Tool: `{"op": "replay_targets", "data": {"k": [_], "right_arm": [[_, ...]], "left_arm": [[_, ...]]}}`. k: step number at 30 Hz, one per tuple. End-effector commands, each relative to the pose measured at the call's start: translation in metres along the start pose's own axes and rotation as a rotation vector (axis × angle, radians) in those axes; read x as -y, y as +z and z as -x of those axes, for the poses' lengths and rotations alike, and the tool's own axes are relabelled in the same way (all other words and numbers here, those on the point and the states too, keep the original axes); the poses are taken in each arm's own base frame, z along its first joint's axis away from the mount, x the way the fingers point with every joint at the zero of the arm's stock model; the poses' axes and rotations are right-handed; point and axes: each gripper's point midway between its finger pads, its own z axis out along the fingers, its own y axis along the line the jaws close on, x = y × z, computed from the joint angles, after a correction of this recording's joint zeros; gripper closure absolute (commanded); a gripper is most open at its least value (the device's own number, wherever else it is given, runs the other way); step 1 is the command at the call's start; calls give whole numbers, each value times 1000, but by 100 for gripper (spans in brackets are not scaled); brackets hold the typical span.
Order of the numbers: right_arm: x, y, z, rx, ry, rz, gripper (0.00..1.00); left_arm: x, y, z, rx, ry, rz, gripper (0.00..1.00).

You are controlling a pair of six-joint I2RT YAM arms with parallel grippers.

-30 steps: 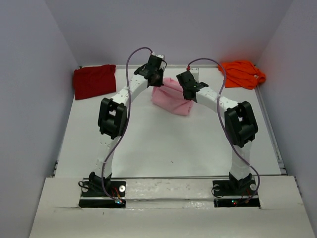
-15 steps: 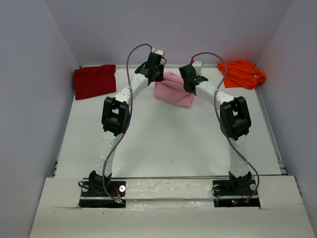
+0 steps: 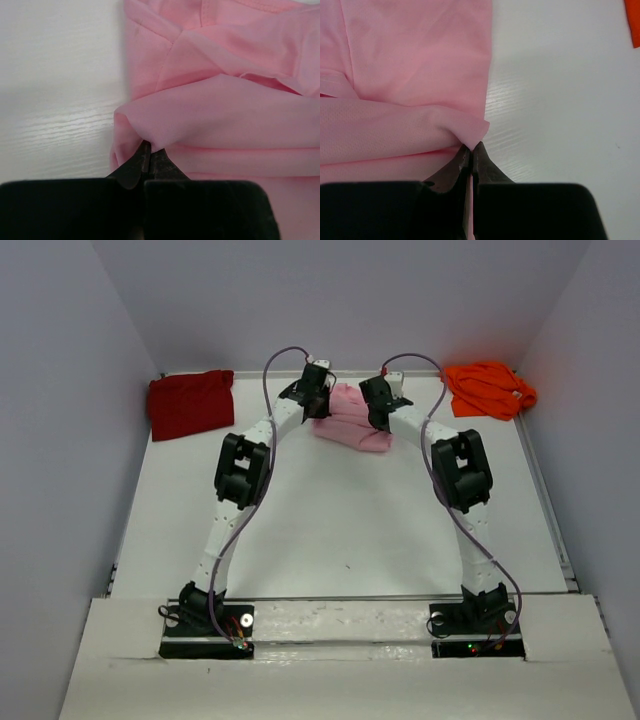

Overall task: Fold and stack the t-shirts
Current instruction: Fold the tshirt

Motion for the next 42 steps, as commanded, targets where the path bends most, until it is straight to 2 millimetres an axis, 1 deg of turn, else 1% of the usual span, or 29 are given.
{"op": "replay_targets", "data": {"k": [1,3,4,5,6,7,8,9,10,11,12,13,15,17,18,19,20,21,24,27,28,31,32,34,36,37,39,40,42], "right_arm": [[27,21,-8,-36,-37,-87,100],[24,23,-11,-44,-42,-80,100],[23,25,-15,-54,-48,-73,100],[20,25,-16,-59,-47,-61,90],[20,24,-15,-60,-44,-56,74],[17,23,-16,-65,-39,-41,64],[17,20,-11,-58,-25,-33,51],[18,17,-8,-54,-20,-29,48],[16,14,-6,-53,-13,-13,45],[18,8,2,-42,-5,-1,40],[18,4,7,-34,-1,9,39],[18,0,11,-29,2,19,39],[22,-11,20,-12,15,32,37],[22,-19,22,-15,29,60,37],[18,-21,18,-19,20,65,38],[19,-26,22,-15,26,80,37],[19,-28,22,-15,31,80,37],[15,-32,20,-14,21,89,37],[7,-40,18,-11,1,108,38],[5,-48,17,-8,-4,125,38],[2,-52,18,-2,-5,129,38],[7,-55,23,13,-11,115,38],[9,-59,28,23,-8,118,37],[9,-62,34,34,-7,126,37],[10,-69,38,39,0,147,37],[5,-75,38,40,-3,167,37],[2,-84,39,47,-6,189,37],[4,-85,39,49,-6,189,37],[-7,-97,33,52,-34,211,38]], "left_arm": [[-45,4,17,32,-30,107,100],[-48,8,14,21,-28,114,100],[-50,12,6,-1,-23,123,100],[-52,13,3,-7,-22,125,97],[-53,13,2,-11,-23,128,89],[-54,9,8,6,-24,137,68],[-55,8,2,-2,-25,142,62],[-56,4,6,13,-26,144,58],[-52,-13,36,103,-34,144,53],[-56,-17,27,98,-30,155,52],[-55,-26,37,133,-33,155,50],[-51,-47,63,210,-41,142,46],[-48,-59,70,225,-45,137,45],[-42,-79,80,240,-52,132,45],[-41,-76,74,226,-49,133,45],[-36,-86,80,249,-52,116,45],[-30,-91,81,257,-48,104,45],[-30,-89,70,239,-44,105,45],[-21,-90,64,224,-37,76,45],[-17,-89,54,202,-26,79,45],[-15,-91,56,210,-27,75,45],[-12,-90,55,208,-3,76,45],[-11,-92,59,215,2,78,45],[-7,-95,60,212,1,66,45],[-4,-97,56,203,-2,53,45],[-3,-100,57,208,-3,53,45],[-1,-104,52,196,1,53,45],[-1,-110,54,202,-3,53,45],[2,-115,51,200,-2,38,45]]}}
